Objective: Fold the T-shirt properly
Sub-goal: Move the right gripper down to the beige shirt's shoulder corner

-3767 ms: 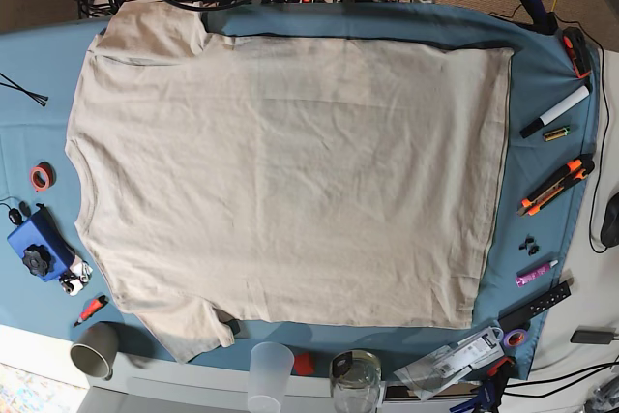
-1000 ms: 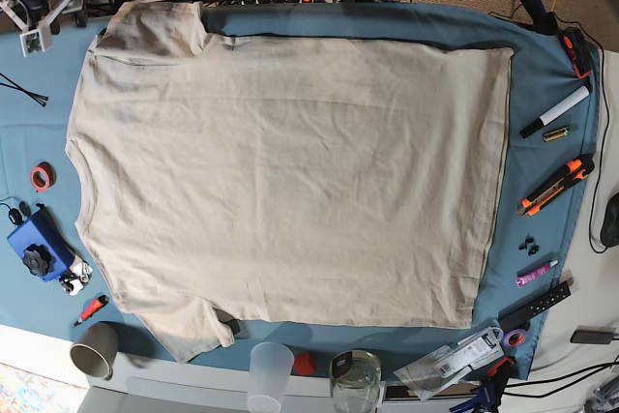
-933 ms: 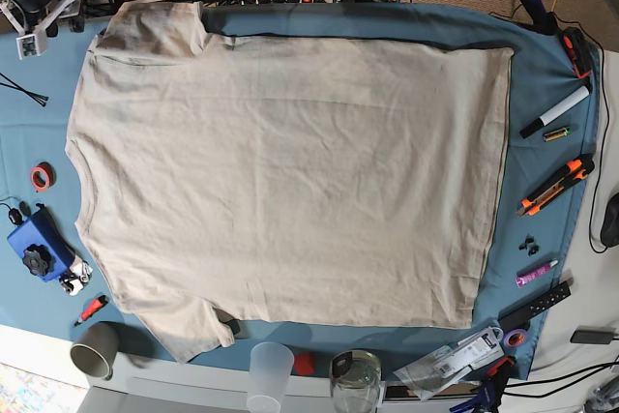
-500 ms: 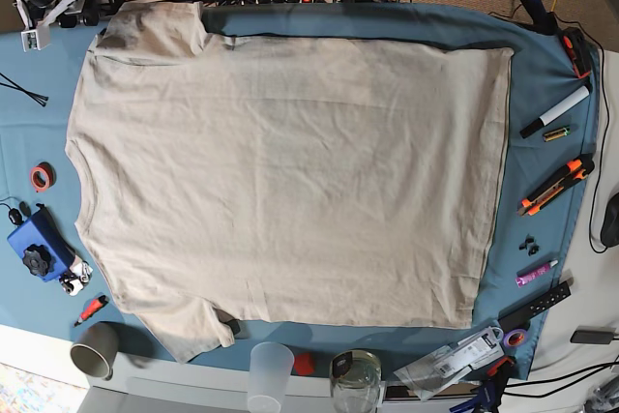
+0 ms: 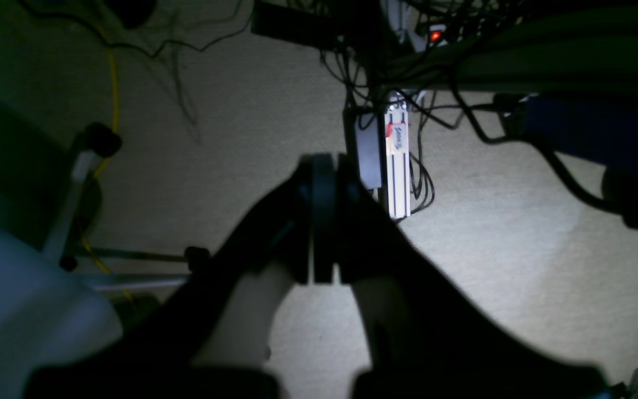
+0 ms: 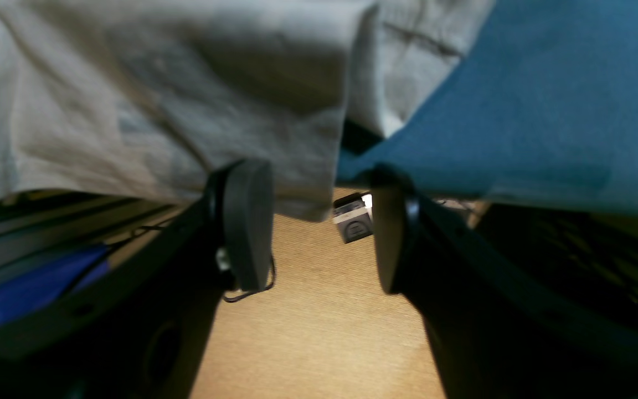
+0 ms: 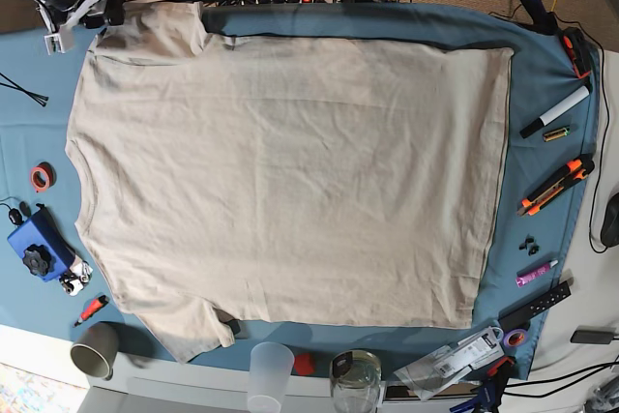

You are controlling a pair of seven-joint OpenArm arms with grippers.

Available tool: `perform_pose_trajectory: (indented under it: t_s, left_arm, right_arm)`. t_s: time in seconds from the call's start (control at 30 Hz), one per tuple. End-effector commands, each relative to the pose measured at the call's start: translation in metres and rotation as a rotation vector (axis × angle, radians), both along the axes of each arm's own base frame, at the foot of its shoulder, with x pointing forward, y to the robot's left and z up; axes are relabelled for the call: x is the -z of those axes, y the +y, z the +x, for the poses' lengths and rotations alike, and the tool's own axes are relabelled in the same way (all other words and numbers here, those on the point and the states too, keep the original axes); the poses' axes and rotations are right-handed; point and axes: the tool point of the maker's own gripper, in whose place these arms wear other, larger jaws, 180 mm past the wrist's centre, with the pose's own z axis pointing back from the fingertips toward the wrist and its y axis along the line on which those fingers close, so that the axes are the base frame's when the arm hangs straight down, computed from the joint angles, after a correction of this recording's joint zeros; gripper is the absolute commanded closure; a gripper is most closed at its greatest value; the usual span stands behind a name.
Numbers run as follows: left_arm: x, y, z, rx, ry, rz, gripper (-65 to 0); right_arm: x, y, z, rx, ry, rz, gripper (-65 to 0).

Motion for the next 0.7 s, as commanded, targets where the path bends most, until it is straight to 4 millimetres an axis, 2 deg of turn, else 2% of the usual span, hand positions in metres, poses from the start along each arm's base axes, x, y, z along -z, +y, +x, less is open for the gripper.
perform_pose_trajectory:
  t_s: [0.0,0.3,0.47,0.67]
  left_arm:
    - [-0.005,0.001,-0.002,0.01,0.0,0.005,0.0]
    - [-0.011,0.0,0.006,0.024,-0.016,0.011,0.0]
    - [-0.012,0.0,0.008,0.026,-0.021,0.012,0.0]
    - [-0.014,-0.001,0.011,0.03,-0.032,0.013,0.0]
  right_arm:
    - [0.0,0.005,0.003,-0.033,-0.004,-0.003,-28.5]
    - [0.005,0.001,0.0,-0.043,0.019,-0.047,-28.5]
    - [-0.008,-0.008,0.009,0.004,-0.048,-0.036,-28.5]
    - [-0.009,-0.008,0.016,0.006,-0.067,-0.036,-28.5]
